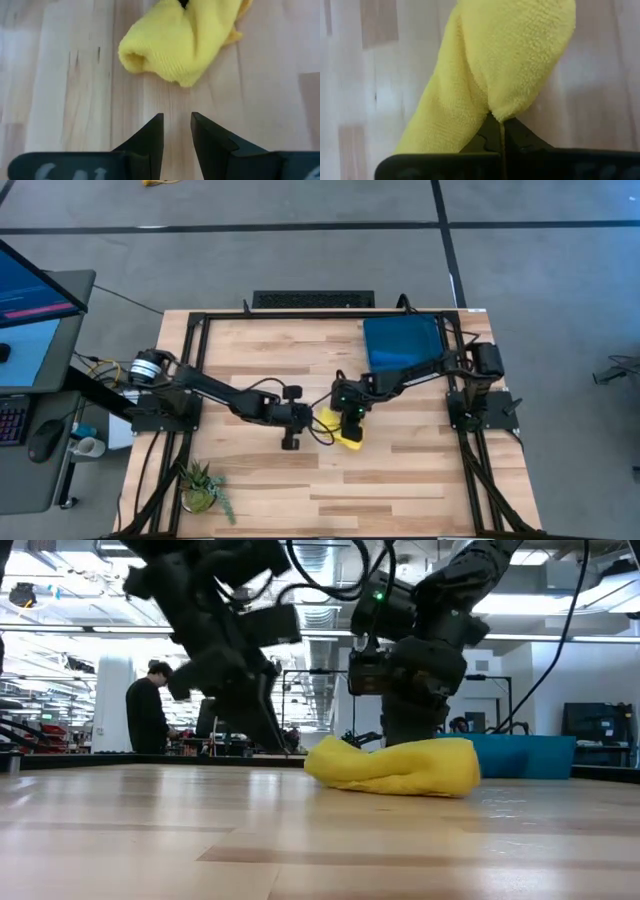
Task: Roll microfiber towels into tight, uniform cylinder then place into a basket
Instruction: Put the rolled yellow microfiber cloth into the blue bin
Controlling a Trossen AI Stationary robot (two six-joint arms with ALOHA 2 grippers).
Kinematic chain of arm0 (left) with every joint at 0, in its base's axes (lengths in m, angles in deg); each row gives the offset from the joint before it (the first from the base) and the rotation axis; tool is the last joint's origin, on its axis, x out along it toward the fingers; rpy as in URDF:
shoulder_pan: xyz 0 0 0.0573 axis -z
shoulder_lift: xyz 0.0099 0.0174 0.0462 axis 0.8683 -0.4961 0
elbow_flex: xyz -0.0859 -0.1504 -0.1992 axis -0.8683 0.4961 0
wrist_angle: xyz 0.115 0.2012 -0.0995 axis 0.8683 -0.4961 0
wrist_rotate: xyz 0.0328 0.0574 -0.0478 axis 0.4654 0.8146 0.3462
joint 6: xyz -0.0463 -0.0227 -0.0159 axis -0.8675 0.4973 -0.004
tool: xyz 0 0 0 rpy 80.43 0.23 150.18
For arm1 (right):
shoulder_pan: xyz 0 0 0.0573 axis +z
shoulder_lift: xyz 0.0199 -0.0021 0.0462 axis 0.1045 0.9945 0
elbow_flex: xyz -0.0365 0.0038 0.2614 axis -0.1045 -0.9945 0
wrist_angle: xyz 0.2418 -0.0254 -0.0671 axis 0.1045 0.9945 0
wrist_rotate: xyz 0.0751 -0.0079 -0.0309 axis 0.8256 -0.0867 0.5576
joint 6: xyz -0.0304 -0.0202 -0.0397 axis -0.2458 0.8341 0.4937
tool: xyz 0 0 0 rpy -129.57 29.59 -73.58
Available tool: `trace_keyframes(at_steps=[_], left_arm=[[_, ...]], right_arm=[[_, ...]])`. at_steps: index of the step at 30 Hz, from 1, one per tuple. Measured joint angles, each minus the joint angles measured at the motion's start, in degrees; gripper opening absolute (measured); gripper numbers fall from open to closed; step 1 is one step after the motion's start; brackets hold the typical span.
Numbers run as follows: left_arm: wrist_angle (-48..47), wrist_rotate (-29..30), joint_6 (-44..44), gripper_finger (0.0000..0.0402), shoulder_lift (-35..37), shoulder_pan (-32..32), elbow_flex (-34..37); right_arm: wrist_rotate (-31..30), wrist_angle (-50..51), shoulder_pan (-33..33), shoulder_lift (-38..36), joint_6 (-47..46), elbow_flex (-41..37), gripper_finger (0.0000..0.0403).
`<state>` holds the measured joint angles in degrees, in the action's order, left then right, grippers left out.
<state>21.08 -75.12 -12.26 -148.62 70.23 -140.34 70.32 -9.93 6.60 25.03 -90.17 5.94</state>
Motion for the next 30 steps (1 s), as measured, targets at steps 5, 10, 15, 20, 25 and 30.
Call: trace_keyframes(at_steps=[5, 10, 15, 20, 25, 30], left_arm=[[-0.8, -0.2, -2.1, 0.0091, 6.5, 1.6, 4.5], [16.0, -5.8, -7.1, 0.0091, 12.5, 2.3, 16.9], [34.3, -9.3, -11.5, 0.0091, 14.3, 1.0, 26.7], [36.3, -9.3, -11.6, 0.0091, 14.3, -0.4, 27.4], [36.5, -9.5, -11.6, 0.0091, 14.5, -0.4, 26.5], [35.9, -10.3, -11.7, 0.0091, 14.9, -0.3, 26.1]], right_arm=[[-3.5, 5.1, 1.5, -2.5, 1.2, 0.1, 0.0008], [-9.0, 11.1, 3.2, -6.8, 1.6, 0.0, 0.0008], [-12.7, 14.4, 4.0, -12.2, 2.2, 0.1, 0.0009], [-17.2, 18.4, 3.5, -18.0, 2.8, 0.2, 0.0008], [-20.5, 21.9, 1.7, -24.1, 4.6, 0.1, 0.0008], [-26.4, 26.4, -0.6, -30.7, 7.0, 0.3, 0.0008]])
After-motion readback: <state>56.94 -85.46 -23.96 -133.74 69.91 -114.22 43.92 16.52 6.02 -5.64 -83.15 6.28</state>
